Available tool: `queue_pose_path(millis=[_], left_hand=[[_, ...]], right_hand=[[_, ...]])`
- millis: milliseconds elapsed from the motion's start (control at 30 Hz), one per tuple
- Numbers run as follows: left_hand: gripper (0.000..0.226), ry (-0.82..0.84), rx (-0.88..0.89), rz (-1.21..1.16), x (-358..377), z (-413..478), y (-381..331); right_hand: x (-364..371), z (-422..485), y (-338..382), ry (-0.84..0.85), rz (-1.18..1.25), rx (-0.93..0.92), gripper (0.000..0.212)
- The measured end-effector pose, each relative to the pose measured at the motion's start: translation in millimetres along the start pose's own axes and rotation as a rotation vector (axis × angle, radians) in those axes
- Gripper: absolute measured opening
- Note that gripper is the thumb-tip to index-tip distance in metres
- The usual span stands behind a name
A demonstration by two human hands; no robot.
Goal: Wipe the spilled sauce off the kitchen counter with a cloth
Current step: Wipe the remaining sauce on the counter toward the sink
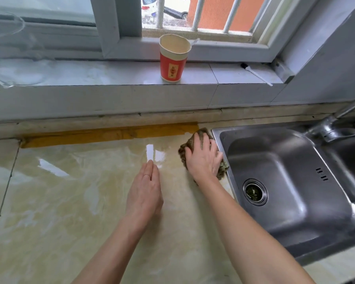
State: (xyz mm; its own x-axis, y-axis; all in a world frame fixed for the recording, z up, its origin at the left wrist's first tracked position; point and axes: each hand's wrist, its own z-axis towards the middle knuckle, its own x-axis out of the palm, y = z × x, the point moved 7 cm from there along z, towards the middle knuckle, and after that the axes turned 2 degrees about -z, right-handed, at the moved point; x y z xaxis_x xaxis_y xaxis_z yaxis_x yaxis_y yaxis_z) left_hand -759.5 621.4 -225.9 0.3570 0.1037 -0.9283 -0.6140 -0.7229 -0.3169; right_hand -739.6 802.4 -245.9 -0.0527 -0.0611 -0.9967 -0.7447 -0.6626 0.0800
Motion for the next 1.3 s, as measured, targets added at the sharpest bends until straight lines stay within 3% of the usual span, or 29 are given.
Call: queue_pose_path(millis=[167, 467, 733, 967, 1200, 1300], left_hand=[[0.056, 0.006, -0.029, -0.014, 11, 3, 4], [0.058, -0.028, 0.022, -0.066, 13, 3, 6], [0.059, -0.019, 0.029, -0.002, 14, 2, 7], [0.058, -0.006, 0.012, -0.016, 12, 2, 8], [0.057, -0.023, 0.024, -0.038, 12, -1, 7], [0.055, -0.046, 0.035, -0.086, 10, -1, 7]], right_hand=[[4, -8, 5, 0.007, -0.087, -0.071, 0.060], [3, -107, -39, -0.130, -0.045, 0.100, 0.058], [6, -77, -31, -0.085, -0.048, 0.069, 0.062], [1, -182, -70, -0.171, -0.053, 0.132, 0.058], [2, -134, -56, -0.148, -0.005, 0.091, 0.056], [1, -159, -69, -0.180, 0.027, 0.124, 0.051]])
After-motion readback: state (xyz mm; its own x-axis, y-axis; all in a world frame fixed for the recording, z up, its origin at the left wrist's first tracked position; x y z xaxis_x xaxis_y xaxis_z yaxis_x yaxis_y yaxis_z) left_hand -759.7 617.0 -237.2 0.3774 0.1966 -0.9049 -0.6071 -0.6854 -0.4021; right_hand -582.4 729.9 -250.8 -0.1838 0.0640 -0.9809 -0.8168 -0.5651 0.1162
